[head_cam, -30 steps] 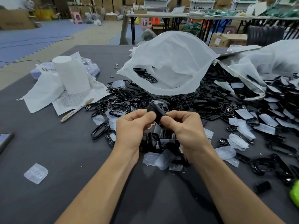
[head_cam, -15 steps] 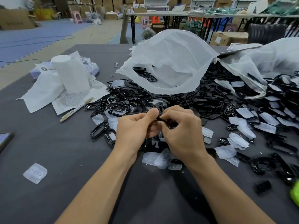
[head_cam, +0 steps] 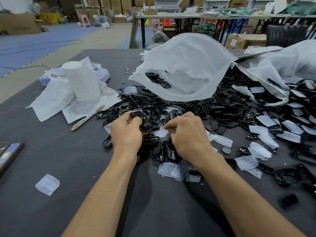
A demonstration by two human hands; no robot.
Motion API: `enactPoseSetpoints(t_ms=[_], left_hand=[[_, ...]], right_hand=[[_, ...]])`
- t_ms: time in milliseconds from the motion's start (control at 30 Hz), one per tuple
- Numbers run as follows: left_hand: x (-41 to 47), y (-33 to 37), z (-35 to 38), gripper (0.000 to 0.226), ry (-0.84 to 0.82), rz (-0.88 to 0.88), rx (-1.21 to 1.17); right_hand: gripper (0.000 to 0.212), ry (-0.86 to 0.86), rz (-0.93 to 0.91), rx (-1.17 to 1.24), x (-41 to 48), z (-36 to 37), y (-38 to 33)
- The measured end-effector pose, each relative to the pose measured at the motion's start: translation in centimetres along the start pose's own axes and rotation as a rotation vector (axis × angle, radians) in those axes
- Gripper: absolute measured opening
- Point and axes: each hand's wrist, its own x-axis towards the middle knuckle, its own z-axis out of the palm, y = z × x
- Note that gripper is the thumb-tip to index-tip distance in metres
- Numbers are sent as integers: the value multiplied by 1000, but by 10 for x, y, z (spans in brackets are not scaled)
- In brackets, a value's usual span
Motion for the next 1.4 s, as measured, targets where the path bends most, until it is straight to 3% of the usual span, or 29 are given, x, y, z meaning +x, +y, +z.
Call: enactPoseSetpoints(t_ms=[133,333,500,667,833,1067,1167,1300,1333,1400], left_hand=[[3,-2,-3,16,29,7,-7],[5,2,-6,22,42,18,-3],[4,7,-7,46,31,1,-24],[-2,7,-4,39,-108,-25,-79],[-11,10,-2,42,-318,-76,-116],[-18,10,2,48,-632,-142,-119],[-21,10,6,35,-575,-164,-63],[-15,5,7,27,-275,-172,-49],[-14,3,8,28,-232,-153,-36],[-12,-1,9,50,-210,-96,23]], right_hand=[[31,-252,-82,-282,25,3,-15],[24,-197,-106,-351,23,12,-19],[21,52,28,-65,6,6,-5],[19,227,224,424,-5,0,6],[29,180,410,822,-5,-7,12],[39,45,454,1108,-4,-15,9],[39,17,475,1194,-4,-17,7],[43,117,552,1294,-3,-25,15],[42,125,552,1286,-2,-26,16],[40,108,541,1275,-3,-24,17]])
